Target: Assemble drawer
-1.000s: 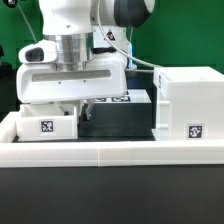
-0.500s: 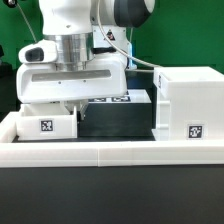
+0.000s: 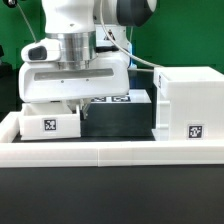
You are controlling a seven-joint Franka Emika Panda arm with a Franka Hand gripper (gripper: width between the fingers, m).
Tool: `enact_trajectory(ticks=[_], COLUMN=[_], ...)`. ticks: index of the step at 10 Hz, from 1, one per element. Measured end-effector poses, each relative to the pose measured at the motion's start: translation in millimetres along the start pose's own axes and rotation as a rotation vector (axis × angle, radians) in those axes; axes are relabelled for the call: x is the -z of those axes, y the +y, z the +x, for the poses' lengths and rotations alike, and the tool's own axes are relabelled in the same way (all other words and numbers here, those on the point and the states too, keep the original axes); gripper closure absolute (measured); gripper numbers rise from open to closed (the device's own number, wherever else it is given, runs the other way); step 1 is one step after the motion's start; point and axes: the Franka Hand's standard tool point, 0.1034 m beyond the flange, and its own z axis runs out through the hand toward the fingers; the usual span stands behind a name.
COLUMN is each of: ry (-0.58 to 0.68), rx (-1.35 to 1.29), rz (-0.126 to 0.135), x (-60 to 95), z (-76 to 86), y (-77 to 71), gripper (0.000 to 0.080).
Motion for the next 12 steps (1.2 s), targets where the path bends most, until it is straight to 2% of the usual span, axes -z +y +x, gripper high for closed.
enact_trajectory(ticks=[2, 4, 8, 10, 12], ry=[0.011, 0.006, -0.013, -0.013, -0.02], rx=[-0.001, 0.023, 0.369, 0.537, 0.688], rz=[0.002, 0.002, -0.005, -0.018, -0.021], x=[7.7, 5.1, 6.7, 8.9, 8.3], z=[4.0, 2.2, 5.9, 14.5, 12.6], y=[-1.4, -0.5, -2.8, -8.7, -4.7], gripper=[0.0757, 0.0757, 0.0757, 0.0757, 0.0757])
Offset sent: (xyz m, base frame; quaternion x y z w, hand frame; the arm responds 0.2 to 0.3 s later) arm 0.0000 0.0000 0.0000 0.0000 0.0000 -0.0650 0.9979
